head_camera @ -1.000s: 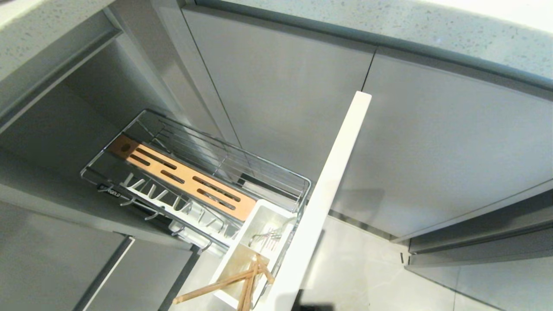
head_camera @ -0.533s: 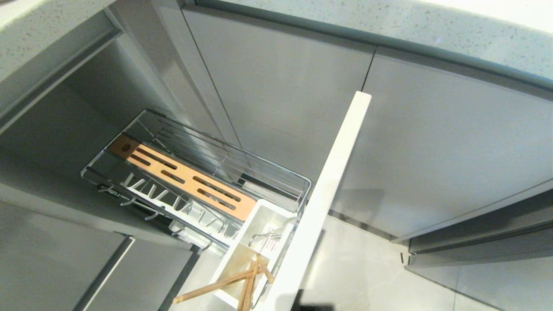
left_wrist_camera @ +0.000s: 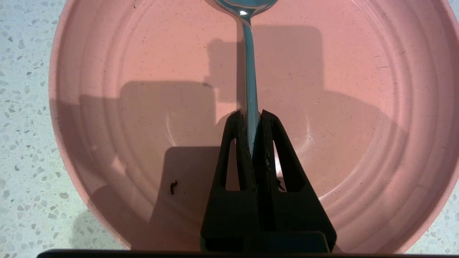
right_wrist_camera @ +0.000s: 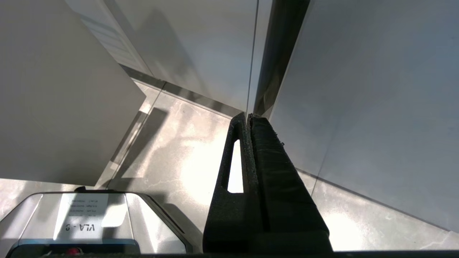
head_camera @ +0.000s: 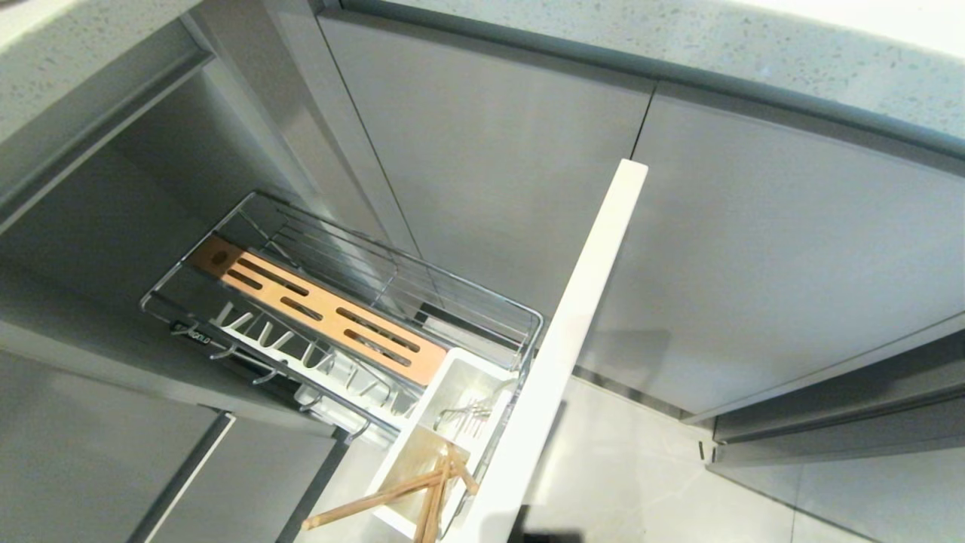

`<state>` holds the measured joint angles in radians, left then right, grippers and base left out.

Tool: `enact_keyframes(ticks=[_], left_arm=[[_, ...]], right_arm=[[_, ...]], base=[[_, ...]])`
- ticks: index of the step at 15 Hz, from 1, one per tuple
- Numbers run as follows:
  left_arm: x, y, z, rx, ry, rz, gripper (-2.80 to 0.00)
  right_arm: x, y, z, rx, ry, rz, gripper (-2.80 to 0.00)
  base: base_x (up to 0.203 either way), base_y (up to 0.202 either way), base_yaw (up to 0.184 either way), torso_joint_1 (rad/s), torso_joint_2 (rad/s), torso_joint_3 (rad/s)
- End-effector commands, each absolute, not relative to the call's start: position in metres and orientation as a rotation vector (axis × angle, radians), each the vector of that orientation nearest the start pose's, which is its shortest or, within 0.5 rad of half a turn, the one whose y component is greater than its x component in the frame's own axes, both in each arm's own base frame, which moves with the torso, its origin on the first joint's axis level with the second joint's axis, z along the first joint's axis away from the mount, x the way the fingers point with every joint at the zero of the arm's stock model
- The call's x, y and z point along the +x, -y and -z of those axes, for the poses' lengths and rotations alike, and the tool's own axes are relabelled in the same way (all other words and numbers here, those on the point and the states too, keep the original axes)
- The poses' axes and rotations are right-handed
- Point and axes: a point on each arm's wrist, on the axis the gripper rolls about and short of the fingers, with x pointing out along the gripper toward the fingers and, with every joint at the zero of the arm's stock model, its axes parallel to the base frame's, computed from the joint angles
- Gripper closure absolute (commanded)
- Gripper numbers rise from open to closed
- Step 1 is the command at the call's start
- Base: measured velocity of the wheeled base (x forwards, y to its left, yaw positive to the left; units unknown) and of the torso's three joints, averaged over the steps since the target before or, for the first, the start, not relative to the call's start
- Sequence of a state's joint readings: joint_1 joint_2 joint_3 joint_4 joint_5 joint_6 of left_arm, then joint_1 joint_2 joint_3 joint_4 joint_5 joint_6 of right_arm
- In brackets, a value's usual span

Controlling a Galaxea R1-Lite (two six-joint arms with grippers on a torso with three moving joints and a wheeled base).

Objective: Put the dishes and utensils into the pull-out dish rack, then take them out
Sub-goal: Pick up the spoon and place it in the cupboard

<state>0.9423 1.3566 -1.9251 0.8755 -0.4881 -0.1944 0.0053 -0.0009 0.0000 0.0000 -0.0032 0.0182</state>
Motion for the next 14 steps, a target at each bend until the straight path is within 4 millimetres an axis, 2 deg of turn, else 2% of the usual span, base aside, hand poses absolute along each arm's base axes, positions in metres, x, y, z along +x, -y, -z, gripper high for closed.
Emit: enact_keyframes(ticks=[1, 5, 7, 11, 14], left_arm=[[0.090, -0.106, -0.420, -0.398, -0.194, -0.474, 0.00], [0.085, -0.098, -0.425, -0.372, -0.157, -0.466, 0.00], [0.081, -0.085, -0.433, -0.363, -0.102, -0.420, 0.00], [0.072, -0.054, -0.453, -0.464, 0.070, -0.287, 0.00], [0.066, -0.035, -0.460, -0.499, 0.121, -0.184, 0.00]], right_arm=[[-0.023, 0.000, -0.075, 0.018, -0.002, -0.003, 0.00], [-0.023, 0.000, -0.075, 0.018, -0.002, -0.003, 0.00], [-0.023, 0.000, -0.075, 0.018, -0.002, -0.003, 0.00], [-0.023, 0.000, -0.075, 0.018, -0.002, -0.003, 0.00], [-0.023, 0.000, -0.075, 0.018, -0.002, -0.003, 0.00]], base=[[0.000, 0.000, 0.000, 0.000, 0.00, 0.000], [0.000, 0.000, 0.000, 0.000, 0.00, 0.000], [0.000, 0.000, 0.000, 0.000, 0.00, 0.000], [0.000, 0.000, 0.000, 0.000, 0.00, 0.000], [0.000, 0.000, 0.000, 0.000, 0.00, 0.000]])
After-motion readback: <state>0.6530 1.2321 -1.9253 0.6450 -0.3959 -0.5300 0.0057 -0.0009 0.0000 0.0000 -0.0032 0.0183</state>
